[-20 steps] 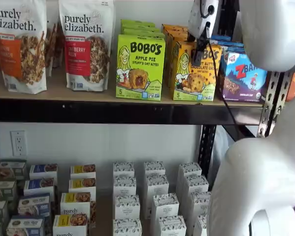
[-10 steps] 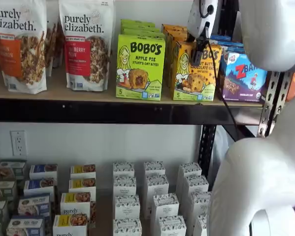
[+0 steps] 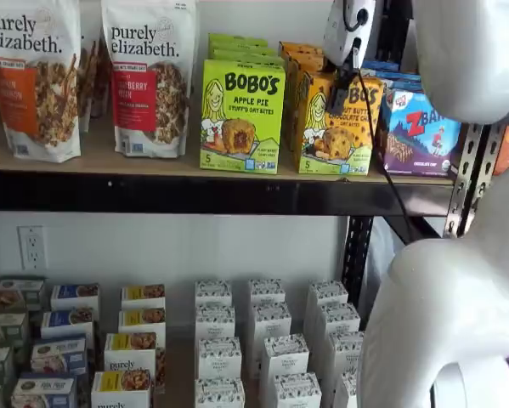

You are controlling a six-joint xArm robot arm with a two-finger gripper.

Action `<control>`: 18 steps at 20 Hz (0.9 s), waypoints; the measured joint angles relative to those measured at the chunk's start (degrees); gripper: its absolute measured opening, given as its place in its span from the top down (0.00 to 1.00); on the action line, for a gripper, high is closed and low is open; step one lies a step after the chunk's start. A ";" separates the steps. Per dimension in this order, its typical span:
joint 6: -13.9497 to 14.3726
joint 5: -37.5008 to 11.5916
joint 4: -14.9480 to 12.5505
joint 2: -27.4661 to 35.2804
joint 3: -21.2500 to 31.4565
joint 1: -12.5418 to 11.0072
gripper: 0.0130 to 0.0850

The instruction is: Pick up the orange box on the top shelf, the fifth box from the left

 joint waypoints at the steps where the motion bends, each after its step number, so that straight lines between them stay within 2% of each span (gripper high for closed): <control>1: 0.01 0.13 0.06 0.05 -0.09 0.00 0.56; 2: 0.01 0.18 0.10 0.07 -0.12 0.00 0.61; 3: 0.02 0.19 0.13 0.06 -0.13 0.00 0.61; 6: 0.05 0.12 0.19 0.02 -0.09 0.01 0.72; 18: 0.94 1.71 0.52 -1.06 -0.65 0.65 0.72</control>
